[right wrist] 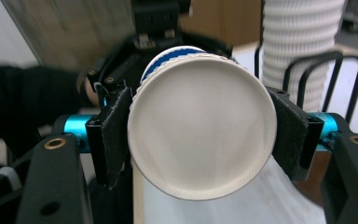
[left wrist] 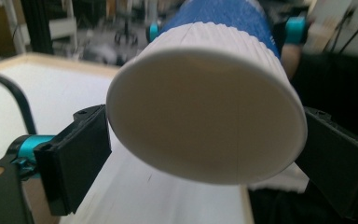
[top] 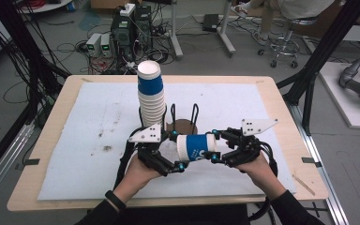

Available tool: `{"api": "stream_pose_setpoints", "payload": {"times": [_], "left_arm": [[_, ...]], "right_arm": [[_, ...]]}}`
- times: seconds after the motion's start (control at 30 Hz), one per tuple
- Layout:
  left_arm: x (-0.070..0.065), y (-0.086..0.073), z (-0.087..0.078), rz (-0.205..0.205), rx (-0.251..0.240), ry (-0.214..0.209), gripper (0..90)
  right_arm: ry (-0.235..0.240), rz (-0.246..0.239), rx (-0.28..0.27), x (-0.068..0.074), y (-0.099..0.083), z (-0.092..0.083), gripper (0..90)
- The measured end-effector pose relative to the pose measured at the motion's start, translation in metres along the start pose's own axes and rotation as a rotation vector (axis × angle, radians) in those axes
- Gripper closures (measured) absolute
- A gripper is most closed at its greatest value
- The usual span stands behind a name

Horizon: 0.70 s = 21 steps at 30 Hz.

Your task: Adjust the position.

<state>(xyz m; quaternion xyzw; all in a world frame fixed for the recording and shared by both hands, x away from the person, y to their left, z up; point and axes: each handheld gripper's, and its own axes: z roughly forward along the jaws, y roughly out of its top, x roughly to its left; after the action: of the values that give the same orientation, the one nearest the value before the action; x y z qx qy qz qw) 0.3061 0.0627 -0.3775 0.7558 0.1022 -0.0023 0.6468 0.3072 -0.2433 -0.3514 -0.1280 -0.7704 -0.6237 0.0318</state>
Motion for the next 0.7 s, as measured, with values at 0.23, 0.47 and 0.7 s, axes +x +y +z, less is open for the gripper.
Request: {"api": "stream_pose_setpoints", "payload": {"times": [0.23,0.47,0.7], "left_arm": [[-0.002,0.0,-0.001,-0.034,-0.132,-0.056,7.2],[0.0,0.003,-0.006,-0.032,-0.117,-0.075,18.2],[0.0,0.012,-0.008,0.004,0.002,-0.076,19.6]], "right_arm": [[0.048,0.023,-0.086,0.003,-0.005,0.005,30.5],[0.054,0.014,-0.074,0.003,-0.009,0.01,30.6],[0.017,-0.029,0.007,0.004,-0.007,0.009,21.1]]}}
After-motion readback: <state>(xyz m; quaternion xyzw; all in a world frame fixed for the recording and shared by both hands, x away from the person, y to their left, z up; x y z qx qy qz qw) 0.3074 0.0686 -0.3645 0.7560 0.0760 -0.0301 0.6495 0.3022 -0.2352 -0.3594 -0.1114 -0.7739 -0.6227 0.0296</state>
